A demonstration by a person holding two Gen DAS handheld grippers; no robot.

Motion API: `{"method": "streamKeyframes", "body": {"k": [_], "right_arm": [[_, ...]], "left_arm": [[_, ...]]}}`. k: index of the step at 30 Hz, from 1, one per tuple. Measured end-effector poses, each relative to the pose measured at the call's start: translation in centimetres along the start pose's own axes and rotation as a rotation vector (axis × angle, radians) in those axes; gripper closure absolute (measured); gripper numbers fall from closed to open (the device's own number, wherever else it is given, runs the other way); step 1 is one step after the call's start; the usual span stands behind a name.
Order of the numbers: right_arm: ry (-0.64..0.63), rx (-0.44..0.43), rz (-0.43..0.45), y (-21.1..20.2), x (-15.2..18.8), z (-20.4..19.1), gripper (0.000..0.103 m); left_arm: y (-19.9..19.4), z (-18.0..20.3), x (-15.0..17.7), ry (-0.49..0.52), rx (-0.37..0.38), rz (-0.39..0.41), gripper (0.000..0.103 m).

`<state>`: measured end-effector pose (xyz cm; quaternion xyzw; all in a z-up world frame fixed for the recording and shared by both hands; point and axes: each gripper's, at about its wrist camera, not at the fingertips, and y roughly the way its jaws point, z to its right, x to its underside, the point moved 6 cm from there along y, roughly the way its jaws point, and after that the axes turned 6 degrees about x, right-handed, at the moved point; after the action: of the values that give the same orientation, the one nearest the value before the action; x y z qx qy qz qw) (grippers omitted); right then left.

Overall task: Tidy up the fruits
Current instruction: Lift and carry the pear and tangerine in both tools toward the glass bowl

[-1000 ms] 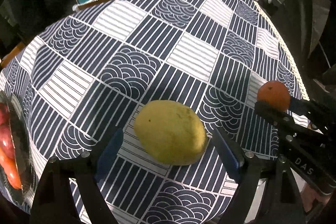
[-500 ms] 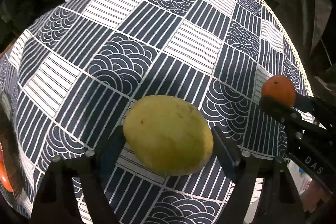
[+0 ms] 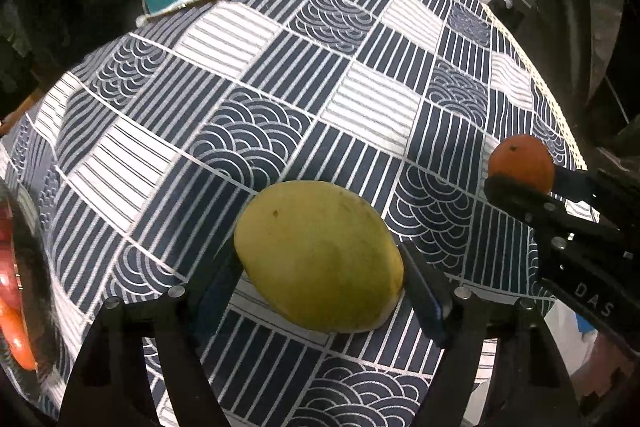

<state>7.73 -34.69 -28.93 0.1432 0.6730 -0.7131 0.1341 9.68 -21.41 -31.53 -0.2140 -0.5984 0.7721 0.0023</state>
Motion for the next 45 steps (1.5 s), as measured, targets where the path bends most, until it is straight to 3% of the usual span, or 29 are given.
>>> {"method": "streamKeyframes", "body": {"k": [13,32,45], "right_arm": [[-0.011,-0.018,0.097,-3.2,-2.0,-1.4,0.058],[-0.063,-0.075,0.266,-10.4,-4.4,-5.0,0.058],[-0.121,-0.133,0.326,-13.2,-5.5,-9.7,0.058]], "left_arm": [[-5.1,-1.1,-0.8,0.011,-0.06,0.108,0.024],[-13.5,-3.3,-1.2,-0.024,-0.067,0.254,0.024],[-17.1,-6.6,-0.1,-0.073,-0.076,0.306,0.024]]}}
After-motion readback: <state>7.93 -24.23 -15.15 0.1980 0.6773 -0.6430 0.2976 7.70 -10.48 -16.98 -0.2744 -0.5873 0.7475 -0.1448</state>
